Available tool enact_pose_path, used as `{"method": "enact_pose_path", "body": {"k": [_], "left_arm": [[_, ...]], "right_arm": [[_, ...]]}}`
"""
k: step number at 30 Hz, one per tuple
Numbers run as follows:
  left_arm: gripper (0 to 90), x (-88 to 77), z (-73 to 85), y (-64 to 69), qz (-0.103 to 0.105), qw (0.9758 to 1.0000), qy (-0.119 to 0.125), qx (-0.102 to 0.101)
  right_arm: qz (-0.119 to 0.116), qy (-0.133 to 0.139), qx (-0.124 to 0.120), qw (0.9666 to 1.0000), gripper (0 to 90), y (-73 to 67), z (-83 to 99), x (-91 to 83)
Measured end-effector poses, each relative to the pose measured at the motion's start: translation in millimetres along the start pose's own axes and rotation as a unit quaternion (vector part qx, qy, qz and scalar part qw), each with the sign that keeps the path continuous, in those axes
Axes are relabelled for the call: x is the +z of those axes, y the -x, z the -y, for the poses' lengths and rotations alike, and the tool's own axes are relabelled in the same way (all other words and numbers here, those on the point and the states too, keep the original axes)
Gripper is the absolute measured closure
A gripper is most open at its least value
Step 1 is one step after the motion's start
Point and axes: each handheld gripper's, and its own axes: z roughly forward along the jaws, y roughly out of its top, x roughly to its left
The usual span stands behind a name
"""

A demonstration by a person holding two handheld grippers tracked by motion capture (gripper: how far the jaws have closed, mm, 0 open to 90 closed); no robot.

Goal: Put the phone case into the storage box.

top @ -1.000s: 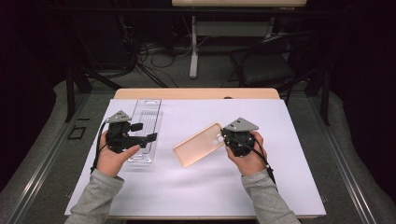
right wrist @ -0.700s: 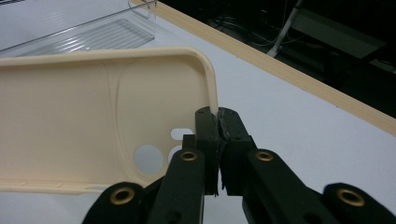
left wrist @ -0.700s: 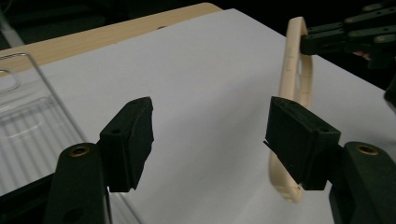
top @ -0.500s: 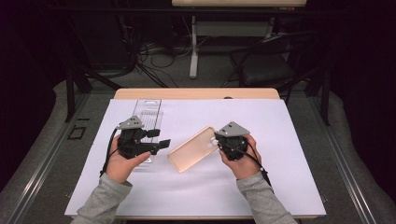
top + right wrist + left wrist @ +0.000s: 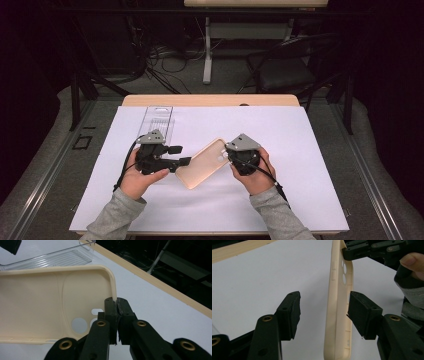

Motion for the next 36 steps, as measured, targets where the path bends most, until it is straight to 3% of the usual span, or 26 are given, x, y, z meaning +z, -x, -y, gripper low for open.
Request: {"method": "enact_pose_path", "body": {"k": [4,11,16,36], "left_arm": [[48.2,3.2,1.8,-1.0,0.024,0.9996,-0.003,-0.014],[54.4,5.6,2.7,0.4,0.037,0.9988,-0.013,-0.028],[57.5,8.3,4.5,-0.3,0.045,0.9979,-0.021,-0.04],[72.2,17.4,8.4,-2.1,0.063,0.9952,-0.05,-0.055]], "right_arm": [[-0.002,0.0,-0.004,1.0,88.0,-2.4,0.2,0.8],[-0.007,0.0,-0.01,0.9999,87.9,-7.4,0.1,1.1],[-0.011,0.001,-0.016,0.9998,87.9,-11.5,-0.1,1.4],[-0.023,0.005,-0.028,0.9993,88.0,-22.5,-0.8,2.2]]}}
